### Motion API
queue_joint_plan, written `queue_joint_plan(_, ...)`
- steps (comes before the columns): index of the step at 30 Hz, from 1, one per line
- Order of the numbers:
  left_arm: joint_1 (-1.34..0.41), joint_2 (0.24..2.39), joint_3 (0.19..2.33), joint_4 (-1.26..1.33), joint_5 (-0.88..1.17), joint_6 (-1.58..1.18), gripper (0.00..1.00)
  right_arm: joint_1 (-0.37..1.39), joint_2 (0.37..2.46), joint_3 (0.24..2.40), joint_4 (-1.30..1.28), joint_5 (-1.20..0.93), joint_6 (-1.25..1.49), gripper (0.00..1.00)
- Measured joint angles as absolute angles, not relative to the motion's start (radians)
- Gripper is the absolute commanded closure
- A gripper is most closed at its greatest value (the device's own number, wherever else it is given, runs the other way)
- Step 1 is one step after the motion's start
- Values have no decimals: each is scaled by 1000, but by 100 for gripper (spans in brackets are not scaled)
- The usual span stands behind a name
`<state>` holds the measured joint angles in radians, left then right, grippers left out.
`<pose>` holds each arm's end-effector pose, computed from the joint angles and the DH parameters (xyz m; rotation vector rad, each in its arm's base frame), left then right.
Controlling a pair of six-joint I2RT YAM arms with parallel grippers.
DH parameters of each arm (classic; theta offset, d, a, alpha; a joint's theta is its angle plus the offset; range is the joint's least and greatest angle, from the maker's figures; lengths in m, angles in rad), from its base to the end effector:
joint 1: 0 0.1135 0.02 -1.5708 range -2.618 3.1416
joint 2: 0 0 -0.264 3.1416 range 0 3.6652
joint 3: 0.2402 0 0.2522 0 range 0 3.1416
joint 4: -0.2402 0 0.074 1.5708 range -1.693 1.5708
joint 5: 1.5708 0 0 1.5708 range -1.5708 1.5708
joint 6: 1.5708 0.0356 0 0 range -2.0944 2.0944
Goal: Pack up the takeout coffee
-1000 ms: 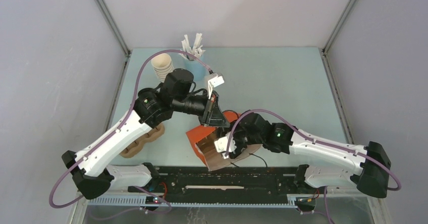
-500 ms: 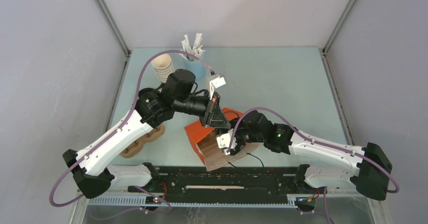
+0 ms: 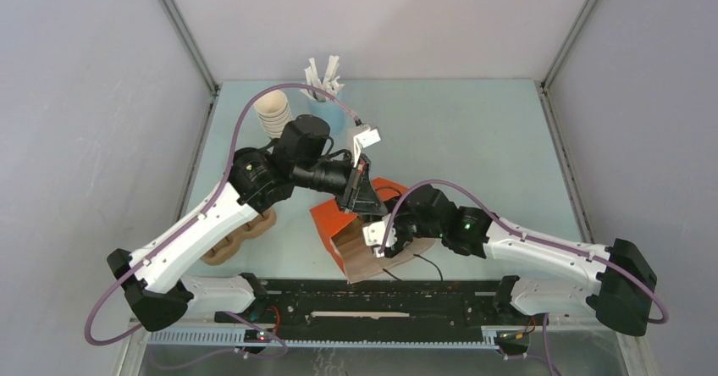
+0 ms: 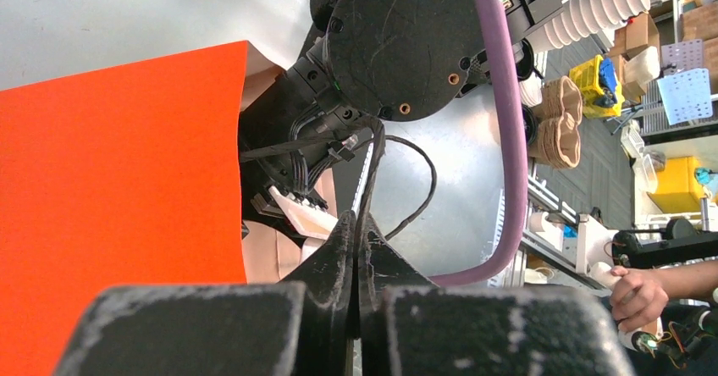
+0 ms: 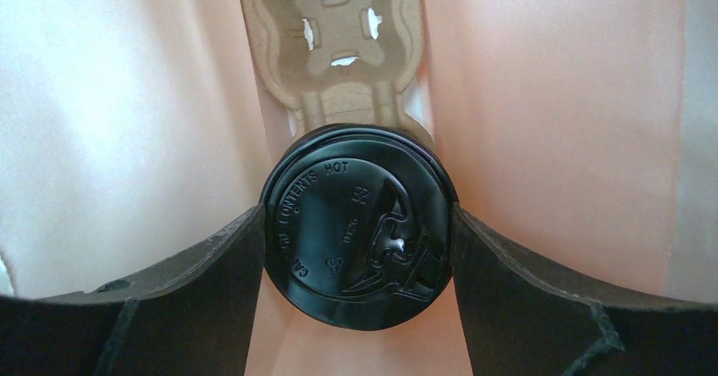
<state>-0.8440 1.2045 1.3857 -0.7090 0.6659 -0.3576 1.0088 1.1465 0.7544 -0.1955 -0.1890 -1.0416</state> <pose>0.1455 -0.1967 0.4118 0.9786 2.0823 -1.3767 0.1283 0.2162 0.2555 -1.8941 1.0222 0.1848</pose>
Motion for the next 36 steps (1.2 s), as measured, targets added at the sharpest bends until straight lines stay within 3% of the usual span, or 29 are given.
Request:
queue_joint_plan(17,-827,1206,1386,-720,667,-357,100,986,1247,754,-58,-223,-1042,41)
queue_joint_plan(36,-632,1169,1384,-654,755,-427,96,942,1328,823,-59,-313,-1042,34)
